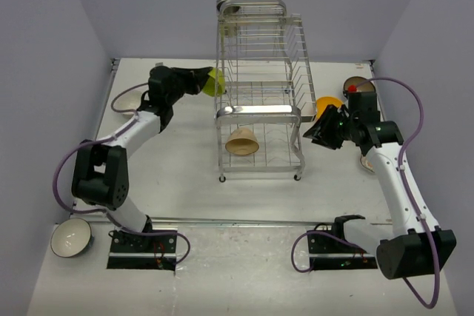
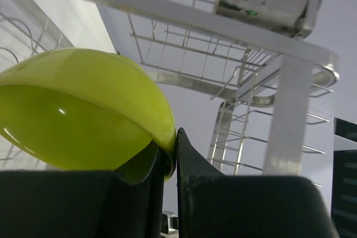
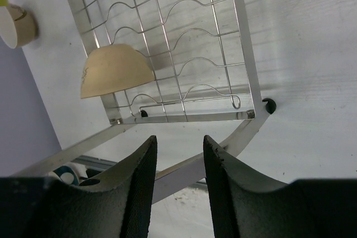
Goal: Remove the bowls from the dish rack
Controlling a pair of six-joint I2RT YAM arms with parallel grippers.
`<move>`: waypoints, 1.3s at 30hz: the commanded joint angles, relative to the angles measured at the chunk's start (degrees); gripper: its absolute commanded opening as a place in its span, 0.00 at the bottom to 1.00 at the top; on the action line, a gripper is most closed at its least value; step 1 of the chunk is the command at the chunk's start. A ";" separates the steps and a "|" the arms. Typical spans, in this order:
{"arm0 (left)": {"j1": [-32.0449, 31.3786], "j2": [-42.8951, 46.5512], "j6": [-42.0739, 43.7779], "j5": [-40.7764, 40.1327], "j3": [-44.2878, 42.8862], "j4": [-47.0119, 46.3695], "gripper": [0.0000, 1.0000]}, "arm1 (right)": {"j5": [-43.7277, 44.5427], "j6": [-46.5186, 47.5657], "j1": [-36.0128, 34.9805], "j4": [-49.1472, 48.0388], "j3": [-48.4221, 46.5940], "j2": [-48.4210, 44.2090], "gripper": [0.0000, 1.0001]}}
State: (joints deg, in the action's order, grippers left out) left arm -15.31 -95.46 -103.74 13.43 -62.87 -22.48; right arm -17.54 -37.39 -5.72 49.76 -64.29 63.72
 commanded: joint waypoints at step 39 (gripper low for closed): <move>30.87 -4.37 61.56 -18.35 -14.55 75.39 0.00 | -18.49 -5.59 2.55 -8.62 -7.87 10.54 0.40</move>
State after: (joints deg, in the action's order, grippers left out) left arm 14.87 -98.76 -44.29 -2.11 -73.21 53.15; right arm -32.56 -41.82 -3.29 43.94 -73.32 76.36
